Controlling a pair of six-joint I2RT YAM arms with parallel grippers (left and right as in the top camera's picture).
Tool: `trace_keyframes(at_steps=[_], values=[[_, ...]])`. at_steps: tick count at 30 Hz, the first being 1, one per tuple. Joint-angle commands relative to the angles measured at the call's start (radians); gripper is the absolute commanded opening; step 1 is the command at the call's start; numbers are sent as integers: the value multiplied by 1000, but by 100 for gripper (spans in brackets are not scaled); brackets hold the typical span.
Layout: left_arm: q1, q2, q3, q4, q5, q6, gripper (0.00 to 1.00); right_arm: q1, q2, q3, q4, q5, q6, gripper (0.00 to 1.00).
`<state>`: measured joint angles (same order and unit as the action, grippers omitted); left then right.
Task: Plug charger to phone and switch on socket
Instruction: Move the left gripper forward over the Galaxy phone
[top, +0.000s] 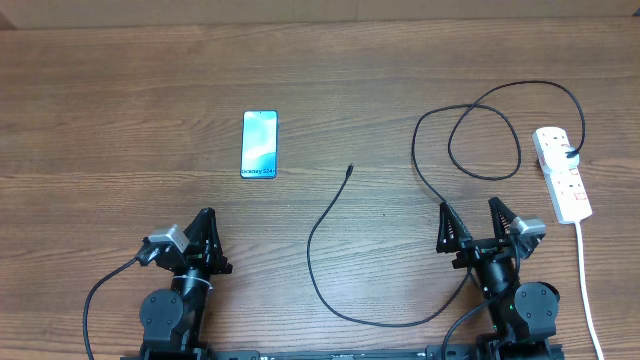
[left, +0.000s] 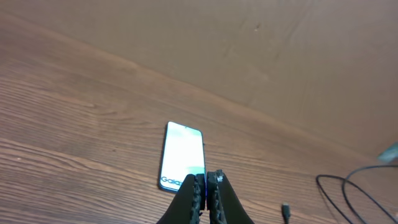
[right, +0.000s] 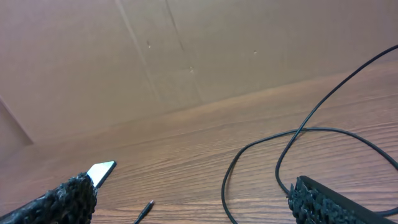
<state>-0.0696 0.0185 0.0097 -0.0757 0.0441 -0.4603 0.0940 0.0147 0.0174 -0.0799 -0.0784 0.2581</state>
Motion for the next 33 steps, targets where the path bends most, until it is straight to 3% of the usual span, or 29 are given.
trace_keyframes(at_steps=[1, 9, 17, 21, 27, 33], values=[[4, 5, 23, -30, 57, -27, 4, 4, -8, -9, 2, 2, 0, 100], [4, 8, 178, -317, 28, -32, 4, 4, -8, -9, 2, 2, 0, 100], [4, 109, 293, -398, 173, -149, 4, 4, -8, -9, 2, 2, 0, 100], [4, 258, 401, -457, 212, -148, 4, 4, -8, -9, 2, 2, 0, 100], [4, 581, 689, -708, 212, -145, 4, 4, -8, -9, 3, 2, 0, 100], [3, 927, 1038, -977, 219, -61, 4, 4, -8, -9, 2, 2, 0, 100]])
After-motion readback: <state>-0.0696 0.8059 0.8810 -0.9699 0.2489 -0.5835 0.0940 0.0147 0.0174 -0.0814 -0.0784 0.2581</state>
